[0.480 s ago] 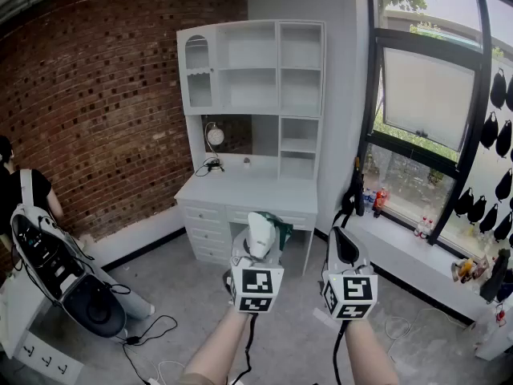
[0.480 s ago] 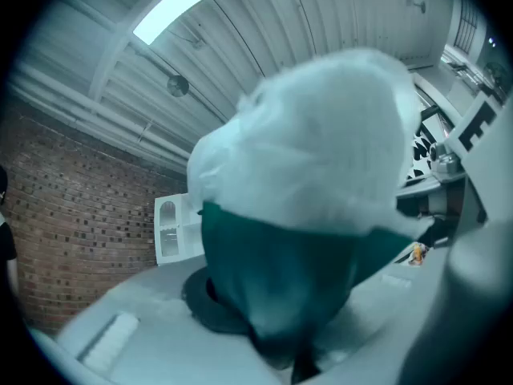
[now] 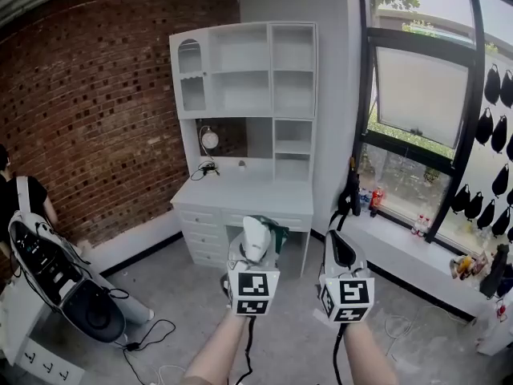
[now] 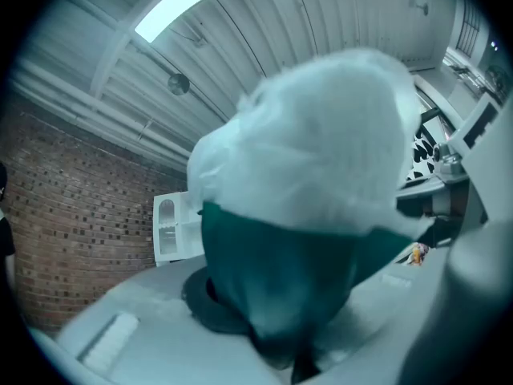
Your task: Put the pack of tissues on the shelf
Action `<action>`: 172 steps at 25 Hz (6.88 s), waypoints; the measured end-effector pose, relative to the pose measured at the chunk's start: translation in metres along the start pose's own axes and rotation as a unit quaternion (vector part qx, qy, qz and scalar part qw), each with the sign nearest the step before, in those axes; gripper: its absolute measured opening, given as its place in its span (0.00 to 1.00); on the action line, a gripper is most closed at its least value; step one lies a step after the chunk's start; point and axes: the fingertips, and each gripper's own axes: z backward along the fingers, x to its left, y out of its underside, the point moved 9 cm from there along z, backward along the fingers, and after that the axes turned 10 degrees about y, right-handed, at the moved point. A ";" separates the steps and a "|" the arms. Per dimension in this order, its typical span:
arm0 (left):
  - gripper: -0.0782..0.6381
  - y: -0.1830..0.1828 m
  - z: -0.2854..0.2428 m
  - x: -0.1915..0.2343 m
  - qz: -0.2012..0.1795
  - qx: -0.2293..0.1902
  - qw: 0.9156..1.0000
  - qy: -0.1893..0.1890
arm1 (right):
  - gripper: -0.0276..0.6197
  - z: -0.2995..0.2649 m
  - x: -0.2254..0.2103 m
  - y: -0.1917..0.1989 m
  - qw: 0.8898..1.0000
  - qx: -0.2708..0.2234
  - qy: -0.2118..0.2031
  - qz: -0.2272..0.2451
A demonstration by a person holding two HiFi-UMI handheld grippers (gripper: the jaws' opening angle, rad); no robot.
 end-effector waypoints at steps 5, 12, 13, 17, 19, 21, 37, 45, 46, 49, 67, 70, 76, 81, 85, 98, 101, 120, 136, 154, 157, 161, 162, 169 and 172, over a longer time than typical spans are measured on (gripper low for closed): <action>0.26 -0.003 -0.005 -0.007 -0.002 0.002 1.000 0.001 | 0.04 0.000 -0.009 0.001 1.000 0.000 0.001 -0.003; 0.26 -0.009 -0.012 -0.020 -0.005 0.001 1.000 -0.005 | 0.05 -0.001 -0.032 0.004 0.999 -0.009 -0.011 -0.053; 0.26 -0.009 -0.014 -0.023 -0.004 0.002 1.000 -0.007 | 0.05 -0.001 -0.037 0.005 0.997 -0.013 -0.015 -0.069; 0.26 -0.011 -0.017 -0.028 0.007 0.002 1.000 -0.018 | 0.22 -0.002 -0.054 0.008 0.994 -0.022 -0.036 -0.100; 0.26 -0.010 -0.019 -0.029 0.014 0.001 1.000 -0.024 | 0.42 -0.004 -0.060 0.010 0.993 -0.024 -0.042 -0.105; 0.26 -0.009 -0.020 -0.030 0.021 0.002 0.999 -0.026 | 0.50 -0.006 -0.066 0.014 0.993 -0.022 -0.042 -0.110; 0.26 0.029 -0.039 0.006 0.040 0.015 0.998 -0.035 | 0.53 -0.039 -0.071 0.050 0.990 0.003 -0.044 -0.135; 0.26 0.043 -0.086 0.071 0.044 -0.003 0.999 -0.019 | 0.53 -0.107 -0.043 0.050 0.992 -0.010 -0.033 -0.125; 0.26 0.042 -0.093 0.079 0.043 -0.008 0.999 -0.018 | 0.53 -0.116 -0.040 0.048 0.992 -0.013 -0.032 -0.123; 0.26 0.038 -0.113 0.099 0.041 -0.022 0.999 -0.013 | 0.53 -0.141 -0.036 0.043 0.992 -0.024 -0.030 -0.118; 0.26 0.080 -0.195 0.168 0.072 -0.015 0.997 0.017 | 0.53 -0.243 -0.016 0.088 0.992 0.015 -0.002 -0.124; 0.26 0.089 -0.221 0.172 0.084 -0.008 0.996 0.022 | 0.53 -0.264 -0.026 0.100 0.992 0.024 0.003 -0.126; 0.26 0.091 -0.283 0.176 0.084 -0.011 0.996 0.020 | 0.53 -0.318 -0.053 0.112 0.992 0.022 -0.006 -0.126; 0.26 0.085 -0.333 0.178 0.079 -0.018 0.997 0.013 | 0.53 -0.365 -0.078 0.113 0.992 0.009 -0.018 -0.128; 0.26 0.086 -0.366 0.177 0.078 -0.016 0.997 0.011 | 0.53 -0.393 -0.095 0.116 0.991 0.005 -0.025 -0.129; 0.26 0.134 -0.426 0.191 0.098 0.023 0.995 0.014 | 0.53 -0.450 -0.103 0.171 0.988 0.049 -0.031 -0.145; 0.26 0.143 -0.442 0.205 0.108 0.022 0.994 0.018 | 0.53 -0.470 -0.099 0.182 0.987 0.057 -0.033 -0.148; 0.26 0.170 -0.569 0.318 0.107 -0.025 0.991 0.072 | 0.53 -0.621 -0.062 0.193 0.991 0.018 0.006 -0.135; 0.26 0.227 -0.645 0.328 0.153 0.004 0.983 0.103 | 0.53 -0.682 -0.071 0.259 0.989 0.079 0.015 -0.128; 0.26 0.228 -0.786 0.355 0.186 -0.023 0.979 0.081 | 0.53 -0.830 -0.126 0.277 0.990 0.064 -0.030 -0.120; 0.26 0.230 -0.808 0.351 0.191 -0.025 0.978 0.080 | 0.53 -0.848 -0.138 0.282 0.990 0.062 -0.037 -0.122; 0.26 0.235 -0.832 0.342 0.208 -0.025 0.974 0.082 | 0.53 -0.865 -0.152 0.293 0.988 0.067 -0.049 -0.128; 0.26 0.236 -0.836 0.339 0.215 -0.025 0.973 0.082 | 0.53 -0.868 -0.154 0.296 0.988 0.069 -0.054 -0.131; 0.26 0.259 -0.856 0.321 0.271 -0.014 0.958 0.096 | 0.53 -0.881 -0.157 0.322 0.977 0.087 -0.087 -0.172; 0.26 0.272 -0.861 0.317 0.317 -0.018 0.942 0.111 | 0.53 -0.883 -0.153 0.335 0.970 0.097 -0.106 -0.194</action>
